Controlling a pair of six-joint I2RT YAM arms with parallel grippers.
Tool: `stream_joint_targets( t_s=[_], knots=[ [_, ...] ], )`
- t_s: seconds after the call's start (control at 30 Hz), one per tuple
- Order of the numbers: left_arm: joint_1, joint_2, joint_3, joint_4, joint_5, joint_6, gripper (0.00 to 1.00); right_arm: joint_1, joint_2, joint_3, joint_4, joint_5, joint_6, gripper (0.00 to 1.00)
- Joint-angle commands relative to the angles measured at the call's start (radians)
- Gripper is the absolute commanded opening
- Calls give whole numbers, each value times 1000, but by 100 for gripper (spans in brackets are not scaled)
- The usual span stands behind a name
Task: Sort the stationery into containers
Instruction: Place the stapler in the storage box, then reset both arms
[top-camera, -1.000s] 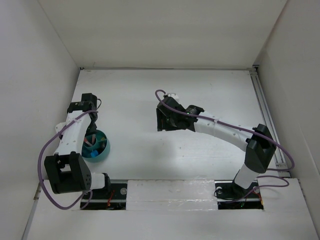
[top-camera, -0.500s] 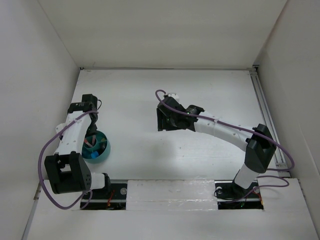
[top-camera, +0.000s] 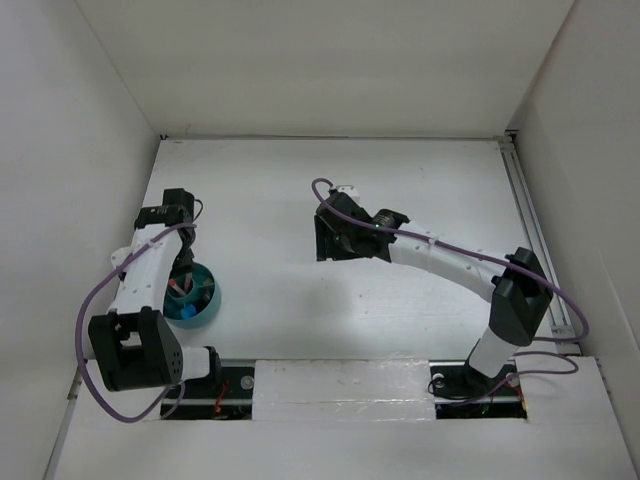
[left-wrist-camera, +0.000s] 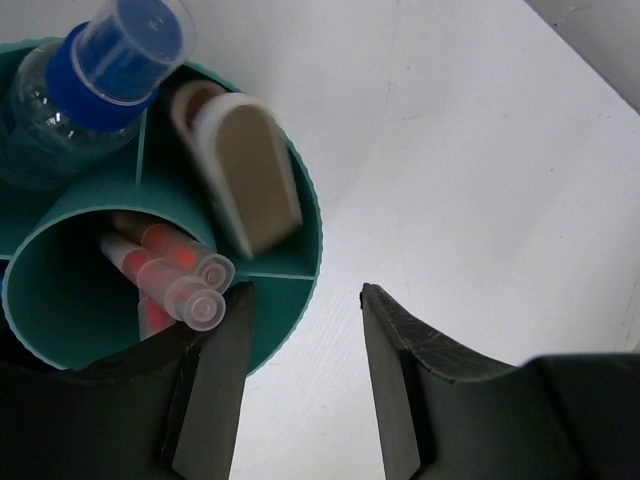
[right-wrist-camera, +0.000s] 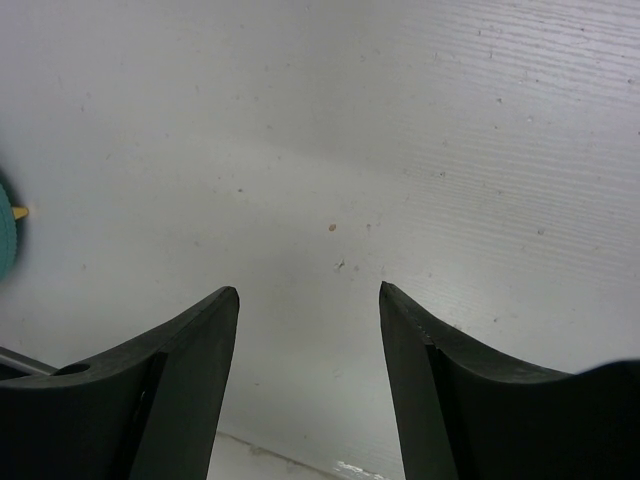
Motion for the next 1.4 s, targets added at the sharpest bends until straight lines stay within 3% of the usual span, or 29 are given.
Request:
stream_joint_targets(
  t_s=[0.0, 0.43, 0.63, 0.67, 0.77, 1.1, 1.3, 1.33, 1.37],
  knots=[
    [-1, -32, -5, -43, -28, -373, 44, -5, -27, 0, 38, 8, -11, 64],
    [-1, -72, -5, 6, -59, -310, 46, -5, -27, 0, 57, 8, -11, 64],
    [-1, -27, 55, 54, -109, -187, 62, -5, -27, 0, 57, -1, -20, 64],
    [-1, -8, 86, 63, -122, -138, 70, -5, -27, 0, 66, -1, -20, 64],
    [-1, 43, 150, 123, -169, -29, 78, -5, -27, -10, 66, -10, -20, 64],
    [-1, 175, 371, 190, -258, 337, 89, -5, -45, -30, 112, -9, -11, 65],
    [8, 91, 433, 425, -102, 734, 91, -5, -116, 9, 90, 56, -11, 71],
    [18, 56, 442, 454, -14, 800, 92, -5, -130, 22, 90, 80, -11, 72],
    [19, 36, 457, 478, 22, 909, 93, -5, -146, 23, 78, 97, -11, 86]
  ],
)
